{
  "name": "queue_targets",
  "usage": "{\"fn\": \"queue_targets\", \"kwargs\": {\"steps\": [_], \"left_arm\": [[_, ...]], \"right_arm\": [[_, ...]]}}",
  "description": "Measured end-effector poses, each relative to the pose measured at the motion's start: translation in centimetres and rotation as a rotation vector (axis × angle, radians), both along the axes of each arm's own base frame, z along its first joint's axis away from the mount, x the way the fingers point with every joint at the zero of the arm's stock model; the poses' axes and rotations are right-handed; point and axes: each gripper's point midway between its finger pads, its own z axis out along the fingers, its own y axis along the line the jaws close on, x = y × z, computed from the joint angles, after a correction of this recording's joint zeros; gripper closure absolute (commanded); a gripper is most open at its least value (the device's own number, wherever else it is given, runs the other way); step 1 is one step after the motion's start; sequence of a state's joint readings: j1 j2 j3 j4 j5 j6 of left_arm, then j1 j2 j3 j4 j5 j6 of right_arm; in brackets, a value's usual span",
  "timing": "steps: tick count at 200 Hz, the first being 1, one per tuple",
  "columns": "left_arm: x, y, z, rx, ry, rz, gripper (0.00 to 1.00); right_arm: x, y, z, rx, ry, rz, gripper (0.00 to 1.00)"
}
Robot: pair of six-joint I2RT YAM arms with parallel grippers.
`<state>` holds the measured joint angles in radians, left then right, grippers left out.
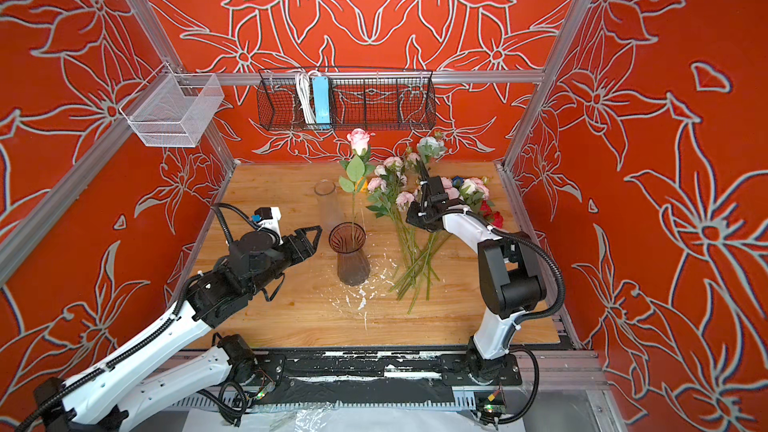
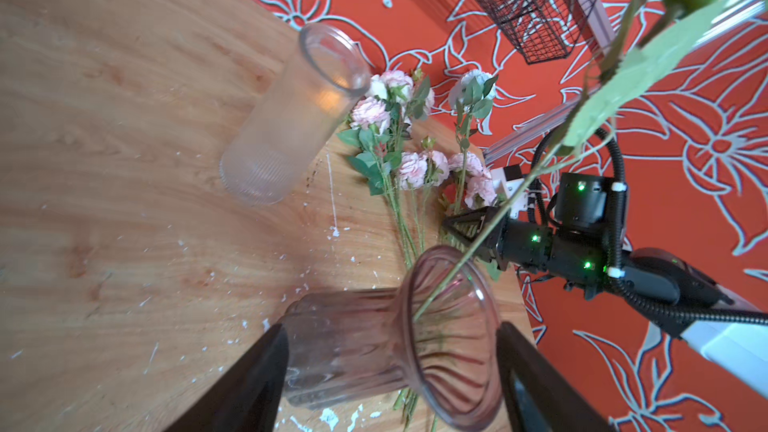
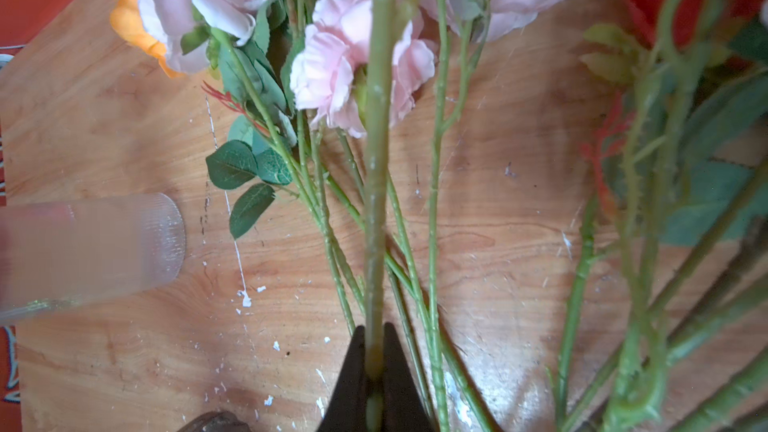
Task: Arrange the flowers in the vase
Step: 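Withdraw the left gripper from the vase while the right gripper grasps a white-flower stem, then lift the white flower stem with the right gripper while the left gripper grasps it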
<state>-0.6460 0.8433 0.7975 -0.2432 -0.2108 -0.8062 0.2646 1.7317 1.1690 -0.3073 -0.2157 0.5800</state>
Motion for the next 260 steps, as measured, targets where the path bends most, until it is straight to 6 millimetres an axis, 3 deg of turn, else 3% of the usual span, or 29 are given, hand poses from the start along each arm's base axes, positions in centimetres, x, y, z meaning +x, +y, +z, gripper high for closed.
{"fn": "queue_targets", "kwargs": {"steps": [27,46,105,154,192,228,260], "left_arm": [[0.8,-1.9,1.7,0.011,-0.022,-0.073,0.22],[1.0,-3.8,3.1,0.010,-0.055,-0.167,0.23],[-1.3,-8.4,7.0,-0.018,-0.199,-0.477,0.26],[-2.8,-13.7,9.8,0.028,-0.288,-0.678,0.25],[-1.1,-18.4,11.8,0.051,-0.327,-0.767,0.24],[0.5,-23.5,12.2,0.078,-0.343,-0.848,0.27],[1.7,-26.3,10.3,0.138,-0.309,-0.874,0.35]], "right_arm": [[-2.3,-0.8,-1.4,-0.009,0.032,0.001,0.99],[-4.6,-1.2,-0.6,0.003,0.014,0.009,0.99],[-10.6,-1.6,9.5,0.131,-0.309,0.068,0.99],[-15.7,-1.5,14.6,0.212,-0.577,0.147,1.00],[-17.6,0.4,18.3,0.305,-0.737,0.259,1.00],[-19.0,2.8,19.1,0.352,-0.760,0.365,1.00],[-19.8,3.9,18.9,0.358,-0.746,0.420,1.00]]}}
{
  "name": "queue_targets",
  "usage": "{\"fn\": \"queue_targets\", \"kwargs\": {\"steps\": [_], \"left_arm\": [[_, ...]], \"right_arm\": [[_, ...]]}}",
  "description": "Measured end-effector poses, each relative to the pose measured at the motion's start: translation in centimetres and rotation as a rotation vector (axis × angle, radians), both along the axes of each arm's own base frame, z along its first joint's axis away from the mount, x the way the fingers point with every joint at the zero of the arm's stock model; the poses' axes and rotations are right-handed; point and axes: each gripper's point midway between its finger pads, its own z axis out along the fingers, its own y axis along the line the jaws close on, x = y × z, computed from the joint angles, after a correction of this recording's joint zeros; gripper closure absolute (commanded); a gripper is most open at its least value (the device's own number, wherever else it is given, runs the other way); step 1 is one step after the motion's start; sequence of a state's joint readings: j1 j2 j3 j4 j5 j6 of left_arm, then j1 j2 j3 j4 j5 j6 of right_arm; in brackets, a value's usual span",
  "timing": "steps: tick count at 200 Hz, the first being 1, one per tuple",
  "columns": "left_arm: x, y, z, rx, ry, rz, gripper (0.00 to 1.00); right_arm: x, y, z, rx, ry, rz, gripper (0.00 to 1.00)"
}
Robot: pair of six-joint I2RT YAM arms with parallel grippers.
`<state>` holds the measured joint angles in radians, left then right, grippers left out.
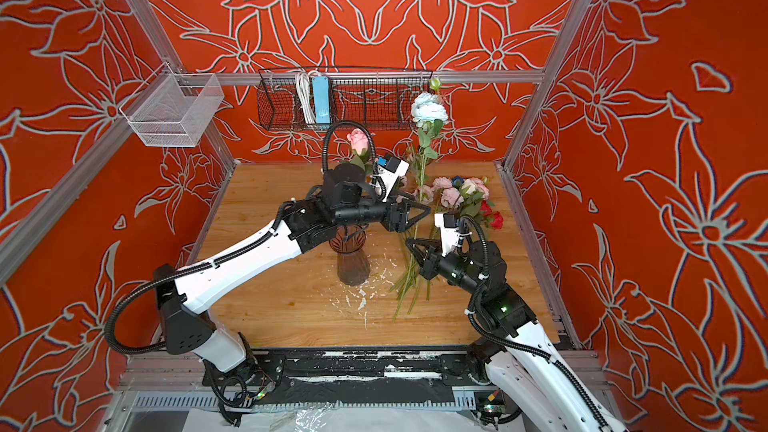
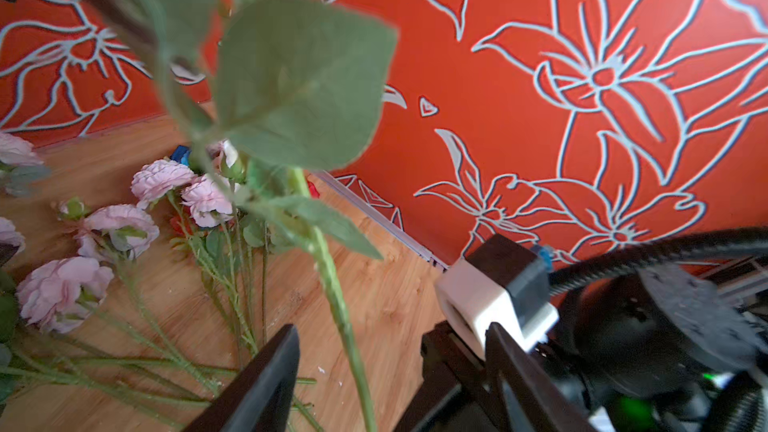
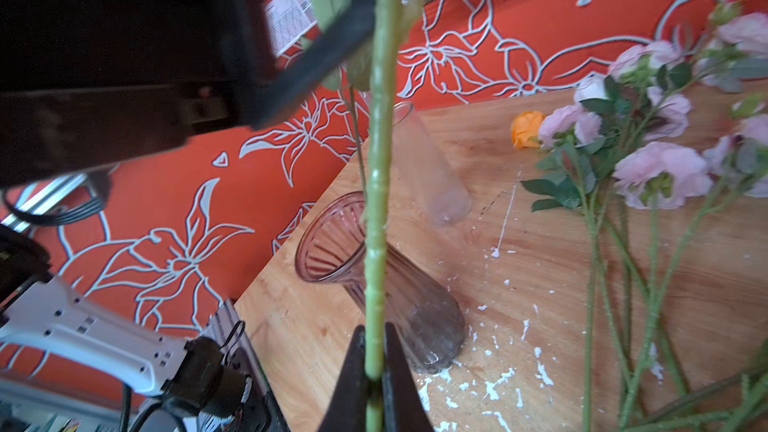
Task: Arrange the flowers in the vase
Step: 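Lift the white flower stem with the right gripper while the left gripper grasps it, then lower the white flower stem into the mauve vase with the left gripper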
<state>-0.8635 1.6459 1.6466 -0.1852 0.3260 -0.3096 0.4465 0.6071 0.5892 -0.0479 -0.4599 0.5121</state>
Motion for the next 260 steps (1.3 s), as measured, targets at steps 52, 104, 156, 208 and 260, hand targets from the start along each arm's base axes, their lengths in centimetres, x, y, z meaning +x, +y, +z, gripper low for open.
{"fn": "queue_targets", "kwargs": {"steps": [52,104,156,208,260], "left_arm": [[0.1,-0.4,-1.6,0.052,0.007,0.011,0.86],[-0.2,-0.8,-1.0,0.027,-0.025,0.002,1.00],[0.2,4.5,6.6,-0.017,-0.280,0.184,1.00],[-4.3,16.4,18.4,-0.200,-0.631,0.460,1.00],[-3.0,19.6,16.9,-0.162,-0.670,0.613,1.00]], "right_arm": [[-0.6,0.1,1.5,0.006,-0.033,0.024,1.00],[-0.9,0.0,1.6,0.000,-0.040,0.027,0.41],[-1.5,-3.3,2.3,-0.017,-0.081,-0.138,0.38],[0.4,-6.4,-0.2,-0.100,-0.005,-0.347,0.38],[1.4,-7.0,-1.7,-0.149,0.041,-0.405,0.38]]}}
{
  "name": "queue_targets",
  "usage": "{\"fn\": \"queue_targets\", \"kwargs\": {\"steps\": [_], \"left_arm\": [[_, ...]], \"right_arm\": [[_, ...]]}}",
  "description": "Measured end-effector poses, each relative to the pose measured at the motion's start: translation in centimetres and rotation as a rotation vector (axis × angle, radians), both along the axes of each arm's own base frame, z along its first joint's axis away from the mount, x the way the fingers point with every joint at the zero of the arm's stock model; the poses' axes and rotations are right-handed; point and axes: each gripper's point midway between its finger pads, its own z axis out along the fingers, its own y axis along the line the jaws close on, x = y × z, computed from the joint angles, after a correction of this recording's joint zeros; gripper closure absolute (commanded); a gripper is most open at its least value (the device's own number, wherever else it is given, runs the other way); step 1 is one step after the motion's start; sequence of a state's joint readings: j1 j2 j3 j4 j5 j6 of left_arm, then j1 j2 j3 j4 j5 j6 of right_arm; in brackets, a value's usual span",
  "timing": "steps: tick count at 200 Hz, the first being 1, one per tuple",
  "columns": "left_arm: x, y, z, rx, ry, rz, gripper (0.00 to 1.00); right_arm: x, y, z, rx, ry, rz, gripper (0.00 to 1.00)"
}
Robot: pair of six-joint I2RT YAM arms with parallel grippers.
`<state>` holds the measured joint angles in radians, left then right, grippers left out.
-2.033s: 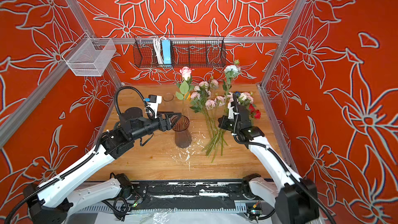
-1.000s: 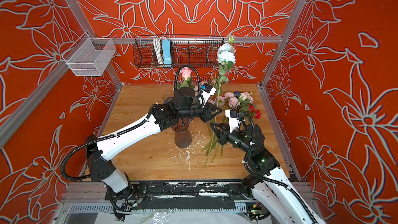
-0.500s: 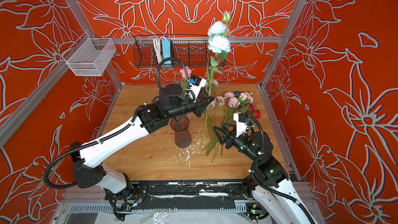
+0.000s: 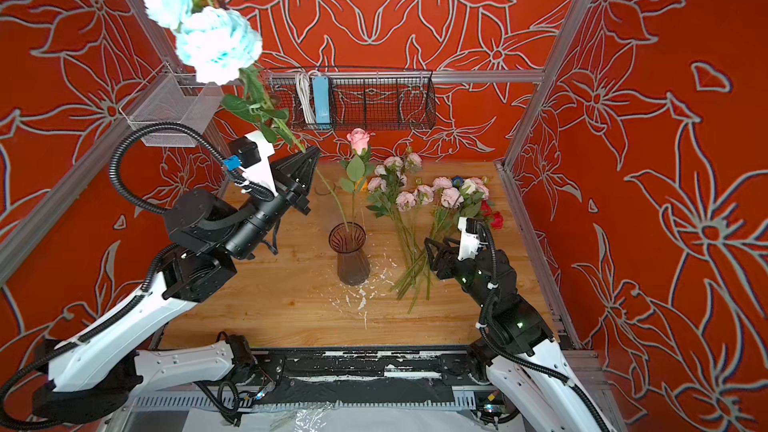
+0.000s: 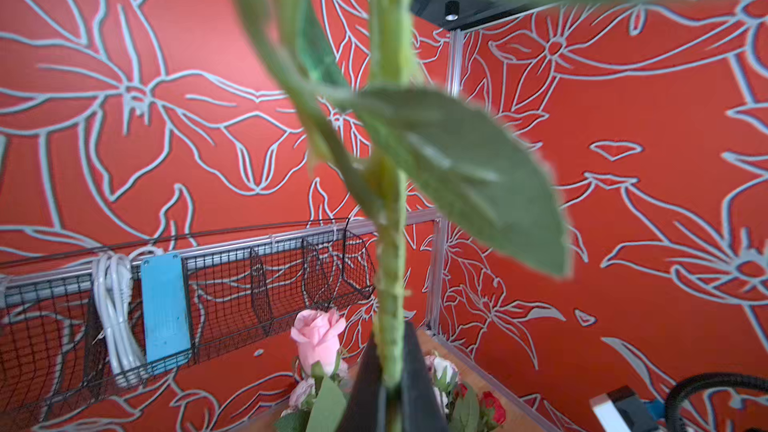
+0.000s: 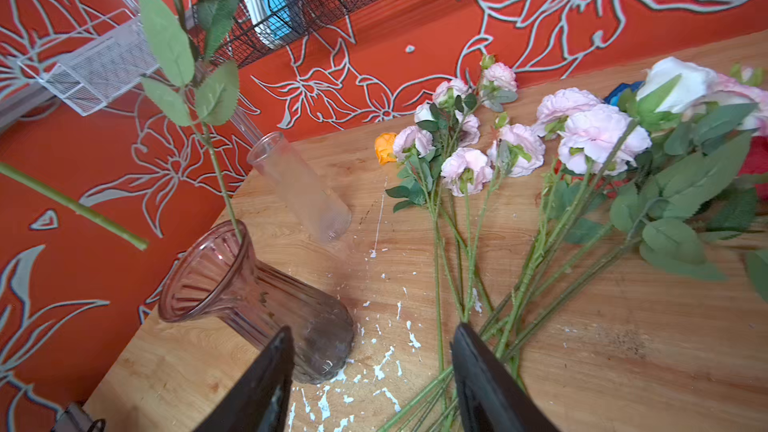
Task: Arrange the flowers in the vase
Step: 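Lower the white flower stem into the mauve vase with the left gripper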
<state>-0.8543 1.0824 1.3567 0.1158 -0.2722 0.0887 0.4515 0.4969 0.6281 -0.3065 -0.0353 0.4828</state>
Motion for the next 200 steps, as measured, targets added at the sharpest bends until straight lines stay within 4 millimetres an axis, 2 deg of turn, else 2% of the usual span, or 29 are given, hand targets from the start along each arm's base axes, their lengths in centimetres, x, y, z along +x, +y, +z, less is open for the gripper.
{"fn": "queue_targets", "kwargs": {"steps": [32,61,95,146,169,181,200], "left_arm": [[2.9,-1.4,-5.3,0.075,0.098,0.031,1.00],[4.6,-0.8,-8.1,0.084,0.163,0.067,1.00],[5.6,0.2,-11.2,0.075,0.230,0.095,1.00],[5.8,-0.2,-14.7,0.072,0.313,0.079,1.00],[5.8,-0.3,-15.8,0.070,0.346,0.072,0.81],[5.8,-0.4,-16.2,0.068,0.362,0.067,0.63],[5.7,-0.5,-17.0,0.084,0.393,0.061,0.49]], "right_arm": [[0.1,-0.3,-0.1,-0.006,0.003,-0.015,0.38],[0.2,-0.5,-0.7,-0.021,0.025,-0.032,0.38],[0.5,-0.5,-1.7,-0.041,0.061,-0.036,0.38],[1.1,-0.2,-2.9,-0.056,0.106,-0.040,0.38],[1.7,0.1,-3.5,-0.064,0.140,-0.043,0.37],[1.9,0.2,-3.6,-0.065,0.147,-0.043,0.37],[2.3,0.4,-3.6,-0.069,0.161,-0.044,0.37]]}}
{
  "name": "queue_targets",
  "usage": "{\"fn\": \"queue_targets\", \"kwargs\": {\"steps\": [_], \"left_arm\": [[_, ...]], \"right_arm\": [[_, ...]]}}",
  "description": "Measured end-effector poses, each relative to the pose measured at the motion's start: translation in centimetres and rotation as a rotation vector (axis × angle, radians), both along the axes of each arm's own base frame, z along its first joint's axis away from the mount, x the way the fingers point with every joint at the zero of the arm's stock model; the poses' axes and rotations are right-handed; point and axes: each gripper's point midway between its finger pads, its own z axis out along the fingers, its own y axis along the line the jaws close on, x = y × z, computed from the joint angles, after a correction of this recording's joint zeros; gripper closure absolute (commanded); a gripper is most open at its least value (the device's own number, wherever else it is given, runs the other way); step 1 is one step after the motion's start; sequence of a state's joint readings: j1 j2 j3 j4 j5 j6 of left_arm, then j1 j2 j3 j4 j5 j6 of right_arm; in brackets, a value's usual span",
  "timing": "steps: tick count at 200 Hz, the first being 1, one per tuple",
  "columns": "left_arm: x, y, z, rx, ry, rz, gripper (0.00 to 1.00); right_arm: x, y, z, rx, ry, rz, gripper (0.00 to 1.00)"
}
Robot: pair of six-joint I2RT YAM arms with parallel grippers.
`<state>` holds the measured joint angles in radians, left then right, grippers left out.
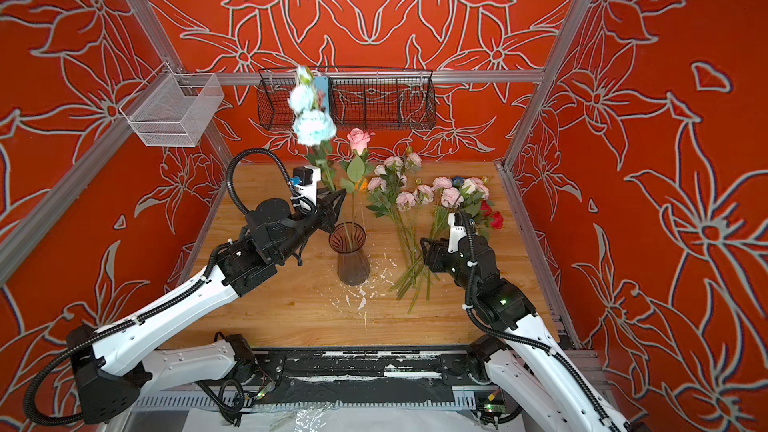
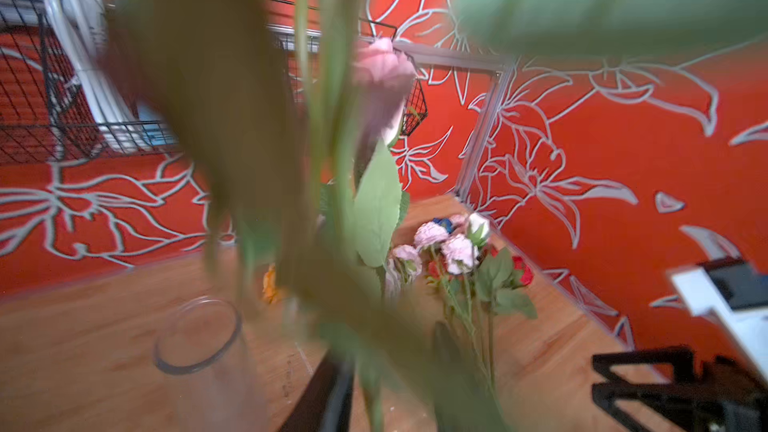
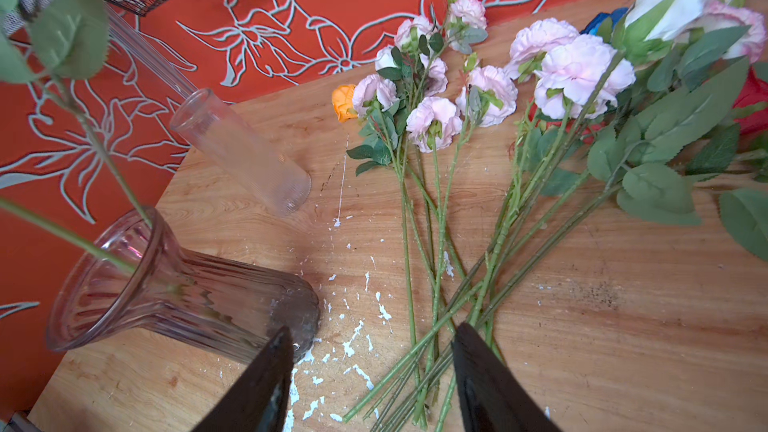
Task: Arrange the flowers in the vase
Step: 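Lower the white flower stem into the mauve vase with the left gripper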
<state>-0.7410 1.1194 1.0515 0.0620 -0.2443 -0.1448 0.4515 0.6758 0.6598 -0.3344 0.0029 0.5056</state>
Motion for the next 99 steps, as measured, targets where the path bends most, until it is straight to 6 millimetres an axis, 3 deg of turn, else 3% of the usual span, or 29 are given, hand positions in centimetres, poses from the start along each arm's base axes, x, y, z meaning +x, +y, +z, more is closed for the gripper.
{"fn": "queue_targets", "kwargs": {"steps": [13,47,99], "left_arm": [[-0.1,0.0,-0.6,0.017,0.019,-0.003,0.39],[-0.6,0.5,-1.4,0.046,0.053,-0.002,0.35],[-3.9,3.6,2.2,-0.014,-0.011,0.000,0.35]], "right_arm": [[0.1,0.1,0.4,0.003,-0.004,0.001,0.37],[0.3,0.2,1.4,0.011,-0.023,0.000,0.37],[1.1,0.4,0.8,-0.004,0.002,-0.007,0.38]]}}
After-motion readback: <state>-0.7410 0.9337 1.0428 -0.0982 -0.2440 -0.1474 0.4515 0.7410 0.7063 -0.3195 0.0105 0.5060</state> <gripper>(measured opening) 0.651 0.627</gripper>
